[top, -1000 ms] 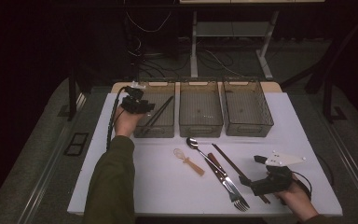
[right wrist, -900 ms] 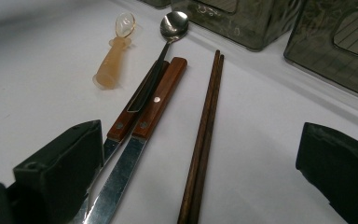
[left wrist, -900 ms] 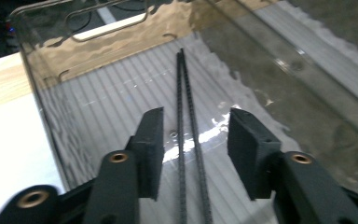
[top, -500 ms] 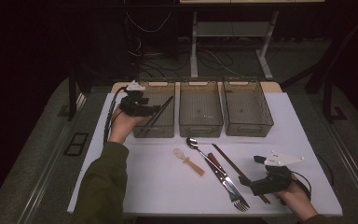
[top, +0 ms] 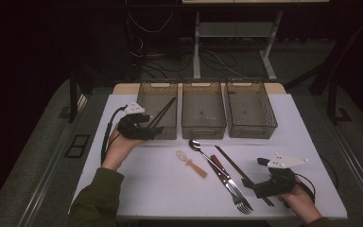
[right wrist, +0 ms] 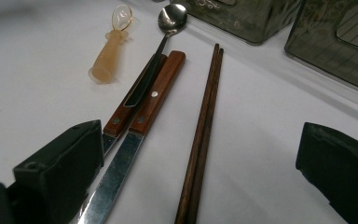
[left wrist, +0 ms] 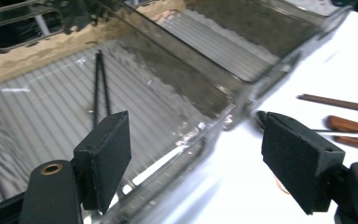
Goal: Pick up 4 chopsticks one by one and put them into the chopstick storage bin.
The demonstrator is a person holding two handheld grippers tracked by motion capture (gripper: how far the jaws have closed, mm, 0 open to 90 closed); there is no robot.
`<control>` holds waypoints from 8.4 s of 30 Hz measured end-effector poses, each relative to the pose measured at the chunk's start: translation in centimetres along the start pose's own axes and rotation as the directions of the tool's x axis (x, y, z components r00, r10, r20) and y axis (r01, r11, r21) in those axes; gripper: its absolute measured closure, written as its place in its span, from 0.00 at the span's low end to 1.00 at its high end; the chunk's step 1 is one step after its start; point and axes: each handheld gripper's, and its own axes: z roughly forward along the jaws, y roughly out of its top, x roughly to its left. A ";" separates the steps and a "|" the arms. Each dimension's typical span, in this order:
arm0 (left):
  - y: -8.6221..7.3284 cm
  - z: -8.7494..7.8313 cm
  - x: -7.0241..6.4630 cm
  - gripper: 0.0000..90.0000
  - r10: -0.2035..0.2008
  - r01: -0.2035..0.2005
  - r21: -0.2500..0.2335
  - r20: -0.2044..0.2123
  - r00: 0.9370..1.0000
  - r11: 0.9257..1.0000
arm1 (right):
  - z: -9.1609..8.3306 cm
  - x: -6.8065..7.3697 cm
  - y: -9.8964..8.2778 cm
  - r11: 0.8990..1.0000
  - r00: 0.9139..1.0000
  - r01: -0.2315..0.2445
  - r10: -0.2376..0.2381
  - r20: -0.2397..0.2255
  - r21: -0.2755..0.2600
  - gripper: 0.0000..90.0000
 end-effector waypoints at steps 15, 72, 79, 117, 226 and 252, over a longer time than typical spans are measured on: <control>-4.9 -2.3 -4.0 0.09 0.035 -0.034 -0.029 0.035 0.999 0.999 | -0.1 0.1 0.0 1.000 1.000 -0.001 0.001 0.001 -0.002 0.01; -9.7 -3.2 -8.1 0.00 0.077 -0.080 0.013 0.132 0.988 0.997 | -0.5 0.5 -0.4 0.958 1.000 0.015 -0.012 -0.009 0.287 0.79; -9.7 -3.1 -8.2 0.00 0.074 -0.076 0.015 0.136 0.988 0.997 | -0.3 0.8 -0.4 0.950 0.999 0.040 -0.043 0.001 0.311 0.85; -9.7 -2.9 -8.2 0.00 0.070 -0.074 0.024 0.154 0.986 0.997 | -1.1 -2.3 0.9 0.971 0.999 0.037 -0.042 0.017 0.236 0.68; -10.1 -2.2 -8.2 0.00 0.087 -0.094 0.029 0.188 0.978 0.995 | -0.7 -5.0 1.8 0.979 0.999 0.021 -0.015 -0.032 0.205 0.95; -10.4 -2.1 -7.7 0.00 0.081 -0.087 0.031 0.171 0.982 0.996 | -0.5 -3.1 6.4 0.991 0.995 0.020 -0.007 -0.095 0.136 0.95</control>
